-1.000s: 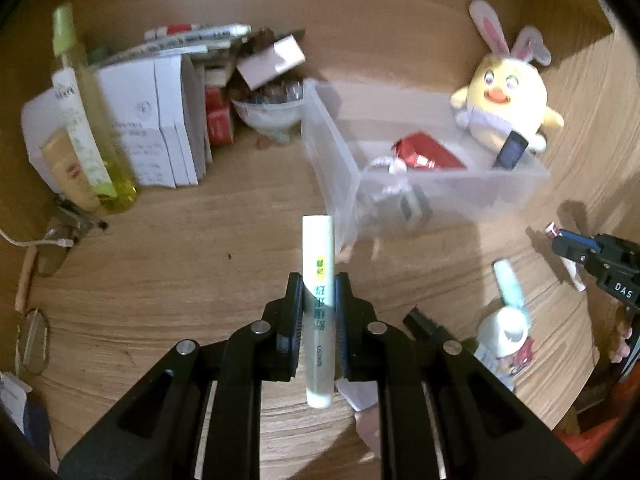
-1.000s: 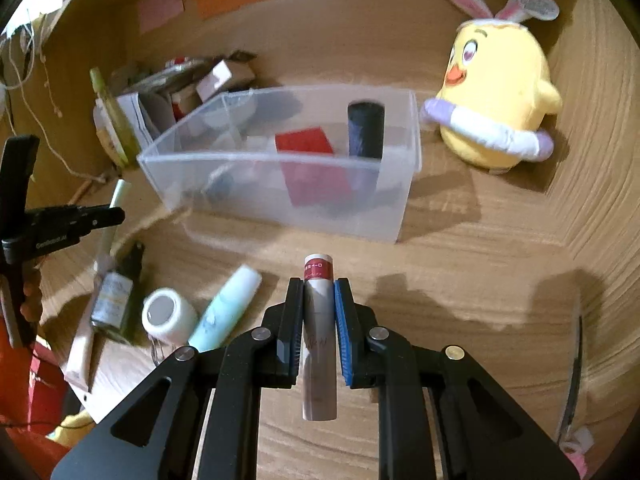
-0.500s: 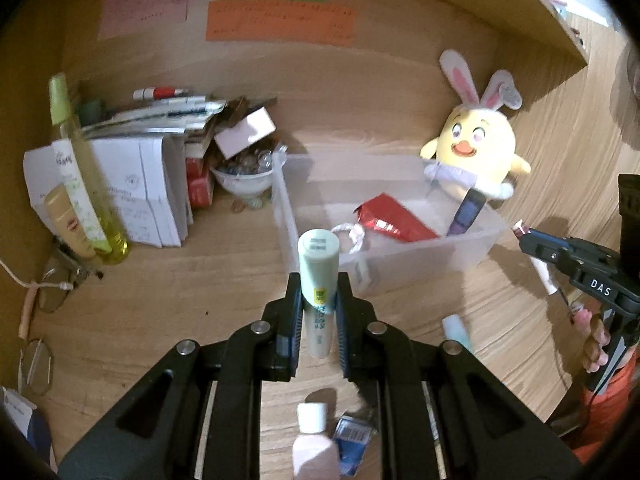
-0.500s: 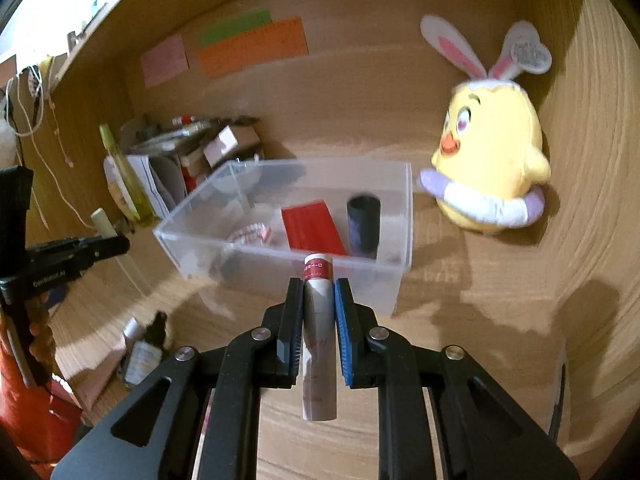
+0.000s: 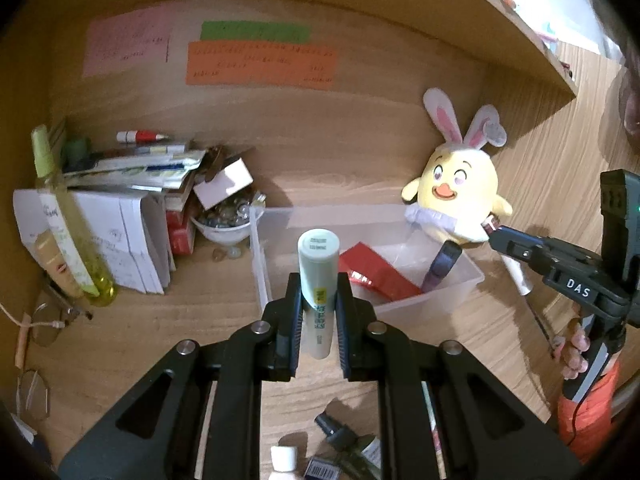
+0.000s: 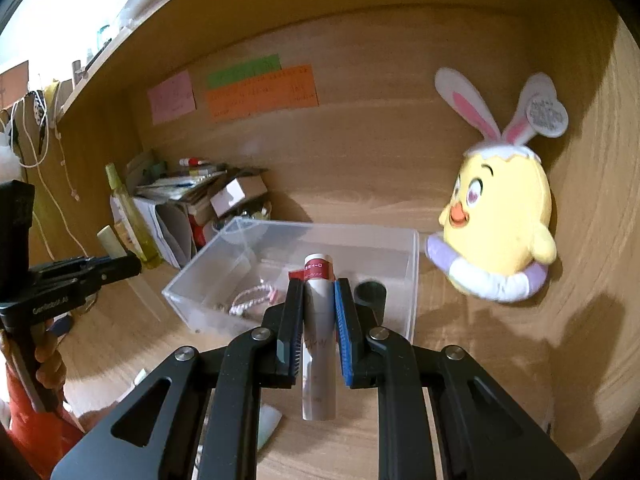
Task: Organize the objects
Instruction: 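Carry the highlighter and red-capped tube over the plastic box with both tools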
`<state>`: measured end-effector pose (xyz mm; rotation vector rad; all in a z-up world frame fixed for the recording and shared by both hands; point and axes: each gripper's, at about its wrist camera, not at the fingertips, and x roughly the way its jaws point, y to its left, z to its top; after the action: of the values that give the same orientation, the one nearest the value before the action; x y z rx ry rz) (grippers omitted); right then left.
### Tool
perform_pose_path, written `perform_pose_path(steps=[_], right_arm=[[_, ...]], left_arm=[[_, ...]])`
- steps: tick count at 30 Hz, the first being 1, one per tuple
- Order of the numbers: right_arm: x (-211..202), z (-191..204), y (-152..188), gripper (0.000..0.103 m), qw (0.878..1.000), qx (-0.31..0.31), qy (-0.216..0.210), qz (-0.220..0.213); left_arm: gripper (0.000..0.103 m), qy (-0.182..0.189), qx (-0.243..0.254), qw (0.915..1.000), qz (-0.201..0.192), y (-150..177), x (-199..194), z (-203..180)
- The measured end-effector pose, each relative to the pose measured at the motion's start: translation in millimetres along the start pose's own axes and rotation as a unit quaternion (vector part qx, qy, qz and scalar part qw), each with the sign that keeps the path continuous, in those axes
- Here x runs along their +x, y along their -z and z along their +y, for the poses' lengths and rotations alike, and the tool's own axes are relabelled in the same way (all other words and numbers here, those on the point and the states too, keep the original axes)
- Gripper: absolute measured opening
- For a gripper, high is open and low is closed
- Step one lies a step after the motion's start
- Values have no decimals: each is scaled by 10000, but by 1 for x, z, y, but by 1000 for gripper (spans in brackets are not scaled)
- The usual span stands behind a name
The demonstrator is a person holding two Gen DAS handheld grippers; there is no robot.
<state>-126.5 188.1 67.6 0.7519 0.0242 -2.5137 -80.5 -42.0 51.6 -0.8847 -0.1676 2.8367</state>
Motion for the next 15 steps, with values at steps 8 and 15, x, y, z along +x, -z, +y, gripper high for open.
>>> perform_pose_path(steps=[8, 15], right_arm=[[11, 8, -20, 14, 9997, -209, -8, -109], [25, 11, -32, 14, 9996, -261, -66, -108]], left_arm=[[14, 59, -2, 10000, -56, -16, 6, -2], [15, 110, -110, 9999, -40, -28, 18, 0]])
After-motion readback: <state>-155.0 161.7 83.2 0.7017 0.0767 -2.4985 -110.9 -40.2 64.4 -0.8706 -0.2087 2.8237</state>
